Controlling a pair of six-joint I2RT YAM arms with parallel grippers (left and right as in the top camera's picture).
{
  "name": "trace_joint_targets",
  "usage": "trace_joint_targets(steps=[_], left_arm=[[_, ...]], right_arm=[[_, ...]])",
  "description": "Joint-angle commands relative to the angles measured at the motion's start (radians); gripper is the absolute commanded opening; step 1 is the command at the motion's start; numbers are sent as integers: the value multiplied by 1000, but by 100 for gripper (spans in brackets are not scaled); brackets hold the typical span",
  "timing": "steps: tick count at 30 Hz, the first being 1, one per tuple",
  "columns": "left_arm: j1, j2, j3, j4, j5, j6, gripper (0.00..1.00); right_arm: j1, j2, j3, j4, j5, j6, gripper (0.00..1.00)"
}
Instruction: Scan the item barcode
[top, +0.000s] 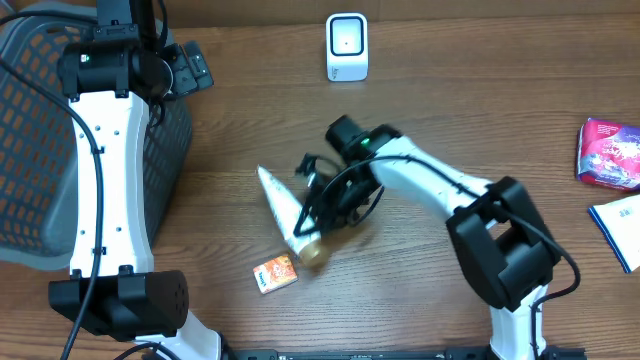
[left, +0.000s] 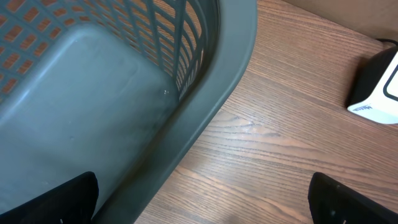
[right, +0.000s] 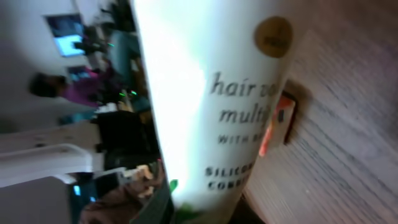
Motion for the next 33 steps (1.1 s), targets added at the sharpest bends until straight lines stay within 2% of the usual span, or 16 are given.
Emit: trace_joint_targets(steps=[1, 8, 15, 18, 21, 27, 30, 33], left_arm=[[-1, 11, -1, -3, 4, 1, 100], [-1, 11, -1, -3, 5, 1, 100], [-1, 11, -1, -3, 5, 1, 100], [-1, 11, -1, -3, 4, 1, 100], [-1, 11, -1, -3, 5, 1, 100], [-1, 11, -1, -3, 5, 1, 100], [-1, 11, -1, -3, 4, 1, 100], [-1, 11, -1, -3, 5, 1, 100]], right_arm=[[-48, 16, 1, 26, -152, -16, 21], [-108, 89, -80, 128, -140, -16, 13], [-145, 209, -86, 140, -221, 23, 10], [-160, 227, -87, 140, -169, 119, 10], [-175, 225, -85, 151, -14, 251, 10], [-219, 225, -85, 163, 245, 425, 21], [-238, 225, -85, 173, 291, 472, 26], [-251, 225, -86, 174, 374, 506, 39]])
